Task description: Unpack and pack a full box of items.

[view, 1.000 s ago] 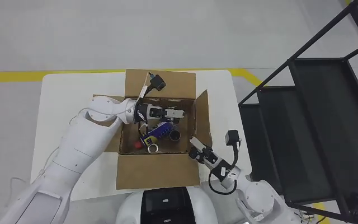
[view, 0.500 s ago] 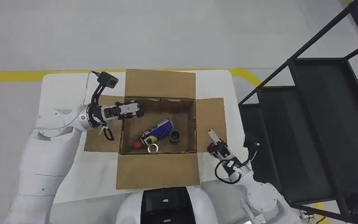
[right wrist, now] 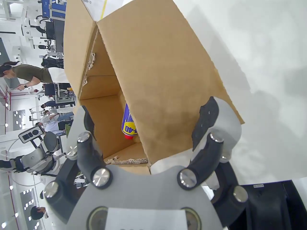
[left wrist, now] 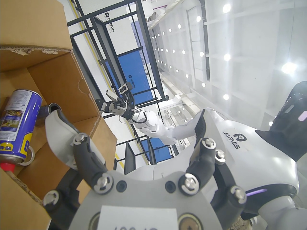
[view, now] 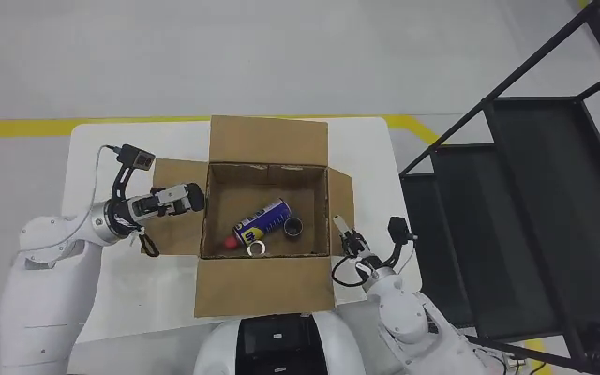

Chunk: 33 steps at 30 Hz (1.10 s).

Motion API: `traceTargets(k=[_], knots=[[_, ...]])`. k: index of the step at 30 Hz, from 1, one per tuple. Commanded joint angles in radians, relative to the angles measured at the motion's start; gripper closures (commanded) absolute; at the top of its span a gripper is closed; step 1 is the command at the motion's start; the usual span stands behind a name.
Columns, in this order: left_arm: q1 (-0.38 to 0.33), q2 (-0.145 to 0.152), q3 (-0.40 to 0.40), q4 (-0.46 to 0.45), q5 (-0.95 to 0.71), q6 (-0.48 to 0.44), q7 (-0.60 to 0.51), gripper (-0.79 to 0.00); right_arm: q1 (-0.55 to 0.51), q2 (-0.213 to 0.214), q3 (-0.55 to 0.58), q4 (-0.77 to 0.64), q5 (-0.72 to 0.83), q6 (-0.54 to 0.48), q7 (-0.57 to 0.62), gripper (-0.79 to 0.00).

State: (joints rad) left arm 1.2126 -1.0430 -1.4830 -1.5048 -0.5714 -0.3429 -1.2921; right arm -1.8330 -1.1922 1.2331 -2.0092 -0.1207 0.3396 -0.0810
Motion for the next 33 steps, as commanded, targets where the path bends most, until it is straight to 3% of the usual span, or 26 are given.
traceTargets(k=[1, 6, 10, 15, 21, 28, 33], knots=[[0.006, 0.002, -0.011, -0.004, -0.008, -0.004, 0.000, -0.785, -0.009, 0.000, 0.003, -0.030, -0.012, -0.003, -0.012, -0.785], [0.026, 0.008, -0.047, -0.021, -0.047, -0.022, 0.004, -0.785, -0.074, 0.007, 0.015, -0.199, -0.136, 0.017, -0.025, -0.785], [0.047, 0.012, -0.079, -0.029, -0.071, -0.038, 0.006, -0.785, -0.064, 0.019, 0.001, -0.329, -0.299, 0.059, 0.101, -0.785], [0.070, 0.017, -0.102, -0.029, -0.078, -0.060, 0.005, -0.785, 0.128, 0.023, -0.106, -0.327, -0.513, 0.193, 0.400, -0.785], [0.091, 0.022, -0.117, -0.033, -0.060, -0.089, -0.014, -0.785, 0.425, 0.002, -0.288, -0.179, -0.735, 0.366, 0.723, -0.785], [0.088, 0.024, -0.118, -0.029, -0.058, -0.088, -0.026, -0.785, 0.635, -0.029, -0.407, -0.048, -0.855, 0.432, 0.921, -0.785], [0.088, 0.024, -0.118, -0.029, -0.058, -0.088, -0.026, -0.785, 0.654, -0.032, -0.415, -0.037, -0.856, 0.427, 0.940, -0.785]])
